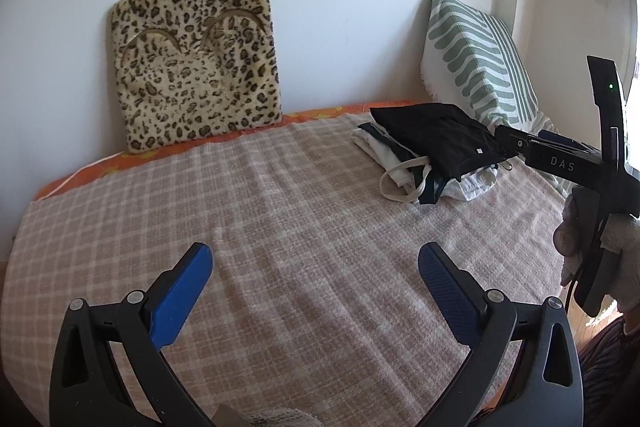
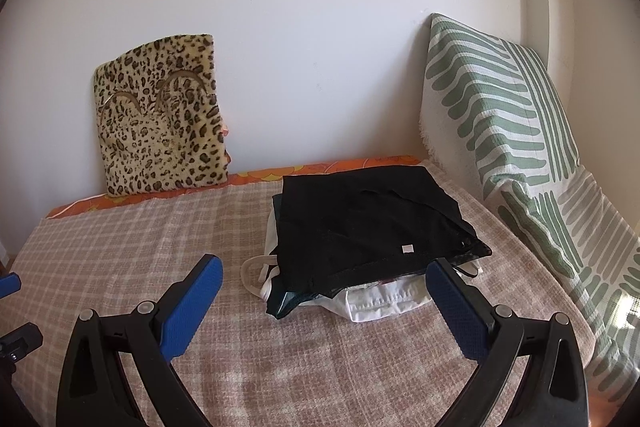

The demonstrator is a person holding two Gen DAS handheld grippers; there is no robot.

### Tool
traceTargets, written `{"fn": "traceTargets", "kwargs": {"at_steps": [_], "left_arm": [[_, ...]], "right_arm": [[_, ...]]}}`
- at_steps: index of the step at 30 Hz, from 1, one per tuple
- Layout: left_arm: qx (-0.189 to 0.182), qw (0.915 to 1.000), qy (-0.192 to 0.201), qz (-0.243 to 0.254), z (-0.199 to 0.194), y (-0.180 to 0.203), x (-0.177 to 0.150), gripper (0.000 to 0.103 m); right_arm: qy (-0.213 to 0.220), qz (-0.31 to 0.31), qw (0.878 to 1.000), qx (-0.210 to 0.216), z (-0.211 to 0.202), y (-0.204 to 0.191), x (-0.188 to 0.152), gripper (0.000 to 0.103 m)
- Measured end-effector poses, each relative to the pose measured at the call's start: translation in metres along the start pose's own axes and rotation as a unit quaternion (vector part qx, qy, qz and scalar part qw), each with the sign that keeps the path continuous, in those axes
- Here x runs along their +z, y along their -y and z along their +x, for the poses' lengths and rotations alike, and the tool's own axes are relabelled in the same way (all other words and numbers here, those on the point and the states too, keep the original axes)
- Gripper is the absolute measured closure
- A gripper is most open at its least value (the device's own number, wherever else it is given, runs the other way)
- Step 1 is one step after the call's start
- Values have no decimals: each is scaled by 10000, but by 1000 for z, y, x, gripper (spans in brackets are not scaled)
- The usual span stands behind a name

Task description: Fold small clothes

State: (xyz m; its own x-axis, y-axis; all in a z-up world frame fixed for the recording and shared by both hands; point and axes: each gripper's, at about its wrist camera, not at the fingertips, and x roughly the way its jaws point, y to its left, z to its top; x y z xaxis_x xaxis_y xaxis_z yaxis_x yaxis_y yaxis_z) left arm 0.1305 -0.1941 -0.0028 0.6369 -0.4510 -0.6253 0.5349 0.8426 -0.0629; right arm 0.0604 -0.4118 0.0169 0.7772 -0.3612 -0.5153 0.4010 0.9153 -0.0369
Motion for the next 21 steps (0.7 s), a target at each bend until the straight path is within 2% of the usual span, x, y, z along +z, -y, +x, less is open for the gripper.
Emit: {"fn": "traceTargets", "kwargs": {"at_steps": [21], "left_arm": [[51, 10000, -12, -16, 0, -5, 0, 1]], "right_arm": [[-106, 204, 9997, -102, 7, 11, -5, 0]]}}
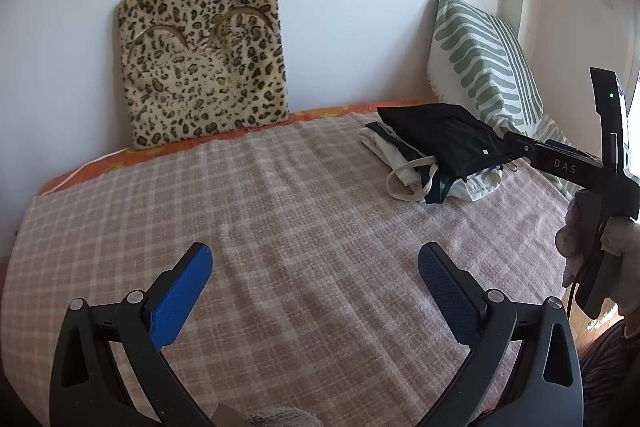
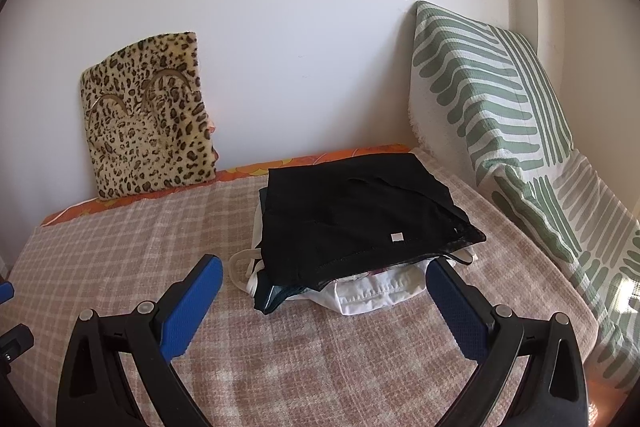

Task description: Fold small clothes

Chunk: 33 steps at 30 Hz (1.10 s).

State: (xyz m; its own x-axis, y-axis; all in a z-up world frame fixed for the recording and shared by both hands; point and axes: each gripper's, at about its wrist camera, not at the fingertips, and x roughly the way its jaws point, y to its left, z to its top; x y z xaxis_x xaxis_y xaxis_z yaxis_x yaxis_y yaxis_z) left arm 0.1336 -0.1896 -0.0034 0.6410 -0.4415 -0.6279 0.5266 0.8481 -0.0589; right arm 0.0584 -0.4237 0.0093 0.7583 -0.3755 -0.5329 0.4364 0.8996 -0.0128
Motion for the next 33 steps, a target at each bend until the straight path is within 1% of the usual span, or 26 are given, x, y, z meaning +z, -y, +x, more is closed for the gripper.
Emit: {"fn": "traceTargets", "kwargs": {"at_steps": [33], "left_arm": [[59, 10000, 41, -12, -4, 3, 0, 0]], "right_arm": [[0, 22, 10000, -25, -2, -3, -3, 0]]}}
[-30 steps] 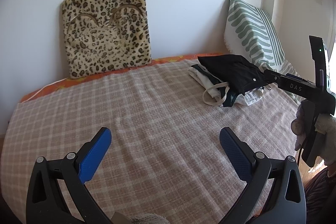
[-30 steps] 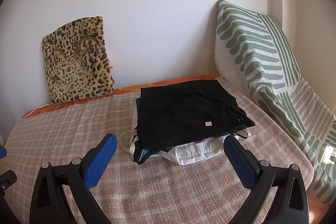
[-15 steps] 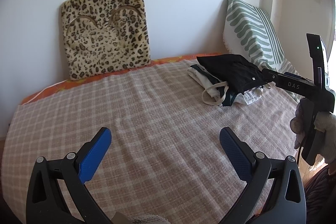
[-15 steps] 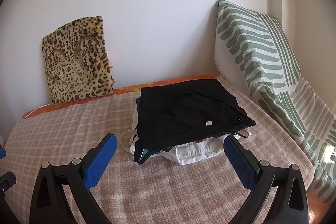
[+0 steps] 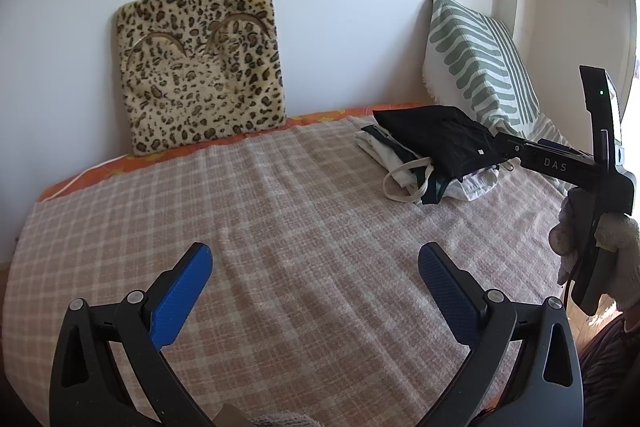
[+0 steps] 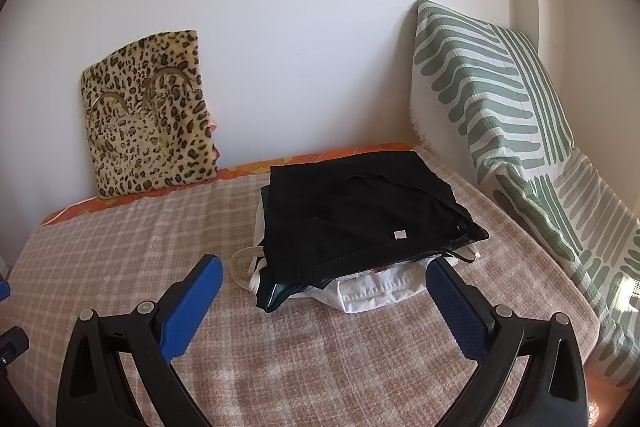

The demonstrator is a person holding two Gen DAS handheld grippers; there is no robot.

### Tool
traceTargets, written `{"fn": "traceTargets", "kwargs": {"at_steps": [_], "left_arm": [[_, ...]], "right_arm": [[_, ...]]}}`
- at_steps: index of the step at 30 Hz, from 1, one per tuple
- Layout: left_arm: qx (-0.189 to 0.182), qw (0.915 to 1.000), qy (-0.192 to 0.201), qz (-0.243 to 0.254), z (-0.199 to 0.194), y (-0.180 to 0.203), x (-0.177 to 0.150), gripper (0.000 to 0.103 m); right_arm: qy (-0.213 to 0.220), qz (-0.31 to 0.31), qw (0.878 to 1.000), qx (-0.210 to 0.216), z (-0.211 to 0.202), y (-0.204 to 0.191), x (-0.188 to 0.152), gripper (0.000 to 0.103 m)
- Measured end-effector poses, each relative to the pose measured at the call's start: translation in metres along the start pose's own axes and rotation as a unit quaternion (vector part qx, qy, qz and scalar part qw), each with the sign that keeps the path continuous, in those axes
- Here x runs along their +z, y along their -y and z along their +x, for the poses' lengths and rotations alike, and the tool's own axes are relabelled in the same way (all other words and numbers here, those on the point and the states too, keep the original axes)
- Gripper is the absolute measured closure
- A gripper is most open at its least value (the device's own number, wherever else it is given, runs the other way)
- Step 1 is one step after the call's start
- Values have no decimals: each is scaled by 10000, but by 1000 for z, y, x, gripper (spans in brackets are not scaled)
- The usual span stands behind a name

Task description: Fold small clothes

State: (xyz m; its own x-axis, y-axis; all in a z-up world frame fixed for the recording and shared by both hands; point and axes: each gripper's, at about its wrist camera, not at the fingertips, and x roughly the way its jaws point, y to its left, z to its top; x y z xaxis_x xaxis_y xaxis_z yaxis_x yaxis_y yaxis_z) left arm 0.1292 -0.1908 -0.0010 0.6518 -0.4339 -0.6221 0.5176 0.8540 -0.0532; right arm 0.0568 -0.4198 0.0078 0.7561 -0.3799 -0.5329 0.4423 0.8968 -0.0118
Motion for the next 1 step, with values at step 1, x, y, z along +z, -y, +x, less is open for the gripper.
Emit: {"fn": "traceTargets", "kwargs": {"at_steps": [1], "left_arm": [[-5, 10000, 3, -1, 0, 0, 0, 0]], "right_arm": [[-1, 4, 10000, 1, 0, 0, 0, 0]]}}
